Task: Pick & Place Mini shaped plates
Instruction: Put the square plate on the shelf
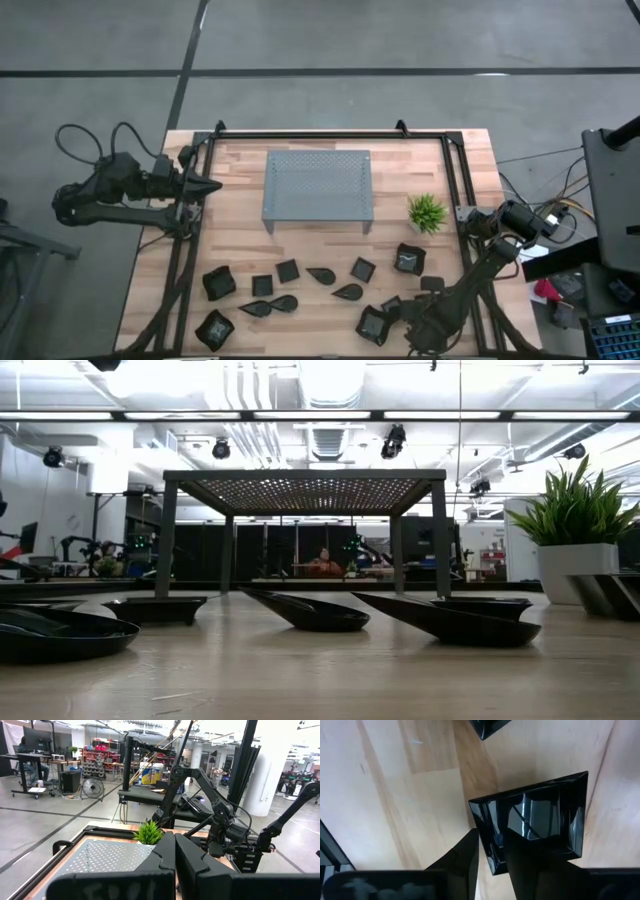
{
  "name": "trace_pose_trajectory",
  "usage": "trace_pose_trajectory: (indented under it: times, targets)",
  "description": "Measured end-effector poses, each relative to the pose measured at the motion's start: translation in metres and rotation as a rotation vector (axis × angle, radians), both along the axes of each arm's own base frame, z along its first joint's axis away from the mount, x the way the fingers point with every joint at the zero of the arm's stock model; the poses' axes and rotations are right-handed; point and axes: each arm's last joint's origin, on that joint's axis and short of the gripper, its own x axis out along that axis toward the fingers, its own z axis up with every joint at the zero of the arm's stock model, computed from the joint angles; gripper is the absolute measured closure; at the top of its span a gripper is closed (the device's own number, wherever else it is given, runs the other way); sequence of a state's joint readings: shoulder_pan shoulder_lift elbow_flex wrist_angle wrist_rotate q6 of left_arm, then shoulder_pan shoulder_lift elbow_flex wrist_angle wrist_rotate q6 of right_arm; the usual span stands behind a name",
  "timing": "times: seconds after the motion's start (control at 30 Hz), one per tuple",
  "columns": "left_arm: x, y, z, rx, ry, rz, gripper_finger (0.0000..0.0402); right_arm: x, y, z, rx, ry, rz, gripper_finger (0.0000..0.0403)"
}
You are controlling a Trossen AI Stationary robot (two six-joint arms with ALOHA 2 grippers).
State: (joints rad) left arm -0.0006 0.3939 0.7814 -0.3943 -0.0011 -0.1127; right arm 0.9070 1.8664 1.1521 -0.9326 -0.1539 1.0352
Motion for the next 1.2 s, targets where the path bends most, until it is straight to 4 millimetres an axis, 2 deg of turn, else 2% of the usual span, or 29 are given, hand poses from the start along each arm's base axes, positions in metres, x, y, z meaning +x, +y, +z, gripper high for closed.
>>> trace_pose_trajectory:
  times: [0.2, 0.43, 0.6, 0.83, 1.2]
  targets:
    - [0.0, 0.0, 0.0, 0.0, 0.0, 0.0, 0.0401, 0.0, 0.0, 0.0, -0.002, 0.001, -0.004, 0.0337]
    - [0.0, 0.0, 0.0, 0.0, 0.0, 0.0, 0.0401, 0.0, -0.001, 0.0, -0.004, 0.002, -0.006, 0.0388]
    - [0.0, 0.0, 0.0, 0.0, 0.0, 0.0, 0.0401, 0.001, 0.0, 0.005, -0.006, 0.004, -0.013, 0.0393]
    - [0.0, 0.0, 0.0, 0.0, 0.0, 0.0, 0.0401, 0.011, 0.001, 0.03, -0.037, 0.017, -0.036, 0.0395]
    - [0.0, 0.0, 0.0, 0.0, 0.0, 0.0, 0.0401, 0.036, 0.004, 0.09, -0.105, -0.157, -0.021, 0.0395]
